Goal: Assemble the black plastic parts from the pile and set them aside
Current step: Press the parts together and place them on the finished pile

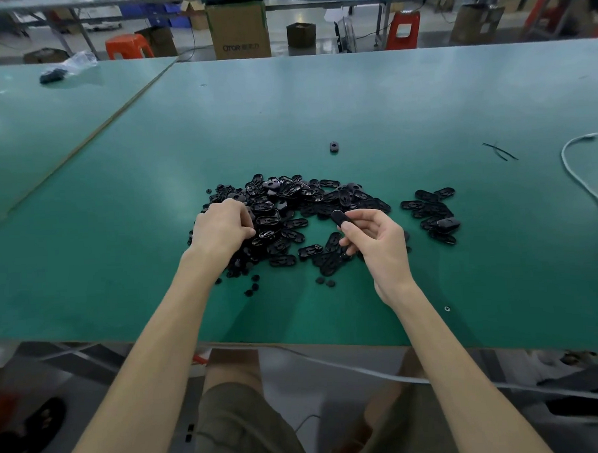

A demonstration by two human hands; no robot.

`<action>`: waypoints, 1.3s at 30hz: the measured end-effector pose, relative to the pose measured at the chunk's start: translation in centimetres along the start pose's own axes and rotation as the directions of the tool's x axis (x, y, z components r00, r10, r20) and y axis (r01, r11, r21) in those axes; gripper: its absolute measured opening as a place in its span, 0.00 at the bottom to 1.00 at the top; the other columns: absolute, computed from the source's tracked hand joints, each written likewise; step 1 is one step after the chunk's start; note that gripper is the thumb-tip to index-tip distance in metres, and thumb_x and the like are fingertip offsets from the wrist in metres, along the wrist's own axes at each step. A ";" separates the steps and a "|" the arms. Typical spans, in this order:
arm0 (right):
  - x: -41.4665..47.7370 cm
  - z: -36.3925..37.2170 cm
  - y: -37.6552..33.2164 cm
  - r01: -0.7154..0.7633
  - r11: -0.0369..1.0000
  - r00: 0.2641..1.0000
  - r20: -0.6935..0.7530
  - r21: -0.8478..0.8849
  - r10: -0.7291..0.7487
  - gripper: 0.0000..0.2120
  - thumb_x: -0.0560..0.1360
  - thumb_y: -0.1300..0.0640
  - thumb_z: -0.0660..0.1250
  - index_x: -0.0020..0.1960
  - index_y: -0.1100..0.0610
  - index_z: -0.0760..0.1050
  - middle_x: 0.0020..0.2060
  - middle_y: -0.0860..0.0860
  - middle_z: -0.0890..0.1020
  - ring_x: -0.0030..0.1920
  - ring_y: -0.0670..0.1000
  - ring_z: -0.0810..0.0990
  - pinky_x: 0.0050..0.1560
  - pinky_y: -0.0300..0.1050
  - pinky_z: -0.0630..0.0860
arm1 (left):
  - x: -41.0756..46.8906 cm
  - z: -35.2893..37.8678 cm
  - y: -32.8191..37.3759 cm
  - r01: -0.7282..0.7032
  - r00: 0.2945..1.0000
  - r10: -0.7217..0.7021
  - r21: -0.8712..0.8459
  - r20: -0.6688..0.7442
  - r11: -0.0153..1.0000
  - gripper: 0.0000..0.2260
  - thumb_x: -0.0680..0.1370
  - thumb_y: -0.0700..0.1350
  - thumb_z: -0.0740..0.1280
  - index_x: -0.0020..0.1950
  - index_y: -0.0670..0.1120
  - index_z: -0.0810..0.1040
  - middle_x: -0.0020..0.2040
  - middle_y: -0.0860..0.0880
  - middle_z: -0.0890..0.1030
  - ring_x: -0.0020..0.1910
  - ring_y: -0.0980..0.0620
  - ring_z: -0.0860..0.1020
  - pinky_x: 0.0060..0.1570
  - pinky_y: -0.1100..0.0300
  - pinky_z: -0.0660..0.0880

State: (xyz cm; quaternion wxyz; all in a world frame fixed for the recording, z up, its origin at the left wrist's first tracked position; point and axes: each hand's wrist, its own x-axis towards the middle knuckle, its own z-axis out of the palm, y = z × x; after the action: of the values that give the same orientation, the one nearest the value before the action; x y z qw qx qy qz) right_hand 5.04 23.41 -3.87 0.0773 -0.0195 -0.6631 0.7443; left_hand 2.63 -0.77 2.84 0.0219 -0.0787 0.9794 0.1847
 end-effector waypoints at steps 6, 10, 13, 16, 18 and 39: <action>0.0 -0.1 0.0 -0.002 1.000 1.000 -0.004 -0.006 0.002 0.06 0.79 0.67 0.72 0.55 0.60 0.80 0.41 0.52 0.84 0.37 0.48 0.83 0.37 0.40 0.80 | 0.3 0.7 -0.2 -0.014 0.993 0.010 -0.041 -0.116 0.999 0.02 0.80 0.43 0.73 0.48 0.46 0.84 0.50 0.46 0.85 0.48 0.46 0.80 0.59 0.50 0.76; 0.1 -0.2 0.0 0.007 1.000 1.000 0.000 -0.009 -0.007 0.06 0.79 0.67 0.71 0.56 0.60 0.81 0.42 0.53 0.85 0.37 0.48 0.83 0.37 0.41 0.80 | 0.3 1.1 0.7 -0.101 0.982 0.049 -0.287 -0.183 0.953 0.01 0.81 0.43 0.71 0.50 0.46 0.82 0.46 0.48 0.85 0.43 0.49 0.82 0.48 0.54 0.80; 0.1 -0.2 0.1 0.013 1.000 1.000 0.001 -0.001 -0.013 0.06 0.79 0.67 0.71 0.55 0.59 0.82 0.40 0.50 0.85 0.38 0.49 0.83 0.38 0.41 0.80 | -0.4 1.3 2.4 -0.183 0.982 0.135 -0.507 -0.131 0.842 0.02 0.78 0.42 0.75 0.47 0.47 0.83 0.39 0.51 0.87 0.36 0.56 0.84 0.40 0.69 0.77; 0.1 -0.1 0.1 0.020 1.000 1.000 -0.002 0.007 -0.020 0.07 0.79 0.67 0.71 0.55 0.58 0.83 0.39 0.49 0.87 0.39 0.49 0.85 0.38 0.40 0.80 | -1.0 2.0 4.0 -0.244 0.968 0.225 -0.602 -0.108 0.761 0.05 0.74 0.39 0.78 0.47 0.44 0.84 0.41 0.48 0.87 0.42 0.51 0.85 0.49 0.65 0.80; 0.1 0.0 0.1 0.019 1.000 1.000 0.002 0.009 -0.019 0.09 0.80 0.67 0.70 0.56 0.57 0.83 0.41 0.50 0.88 0.41 0.50 0.86 0.39 0.40 0.80 | -1.5 2.5 4.9 -0.256 0.962 0.249 -0.664 -0.108 0.703 0.06 0.74 0.36 0.78 0.49 0.41 0.83 0.42 0.44 0.87 0.42 0.46 0.85 0.51 0.56 0.81; 0.0 0.1 -0.1 0.039 0.995 0.998 -0.060 0.094 -0.033 0.08 0.79 0.68 0.72 0.56 0.60 0.82 0.46 0.60 0.86 0.45 0.56 0.89 0.39 0.42 0.83 | -2.4 6.1 6.6 -0.097 0.986 0.163 -0.890 -0.026 0.445 0.05 0.77 0.36 0.75 0.53 0.40 0.85 0.39 0.47 0.87 0.34 0.58 0.83 0.35 0.71 0.74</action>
State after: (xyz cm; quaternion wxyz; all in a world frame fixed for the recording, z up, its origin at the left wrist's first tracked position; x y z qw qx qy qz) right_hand 5.06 23.31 -3.79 0.1108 -0.0256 -0.6247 0.7726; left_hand 4.03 7.85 -0.36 -0.0055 0.0025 0.7411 0.6714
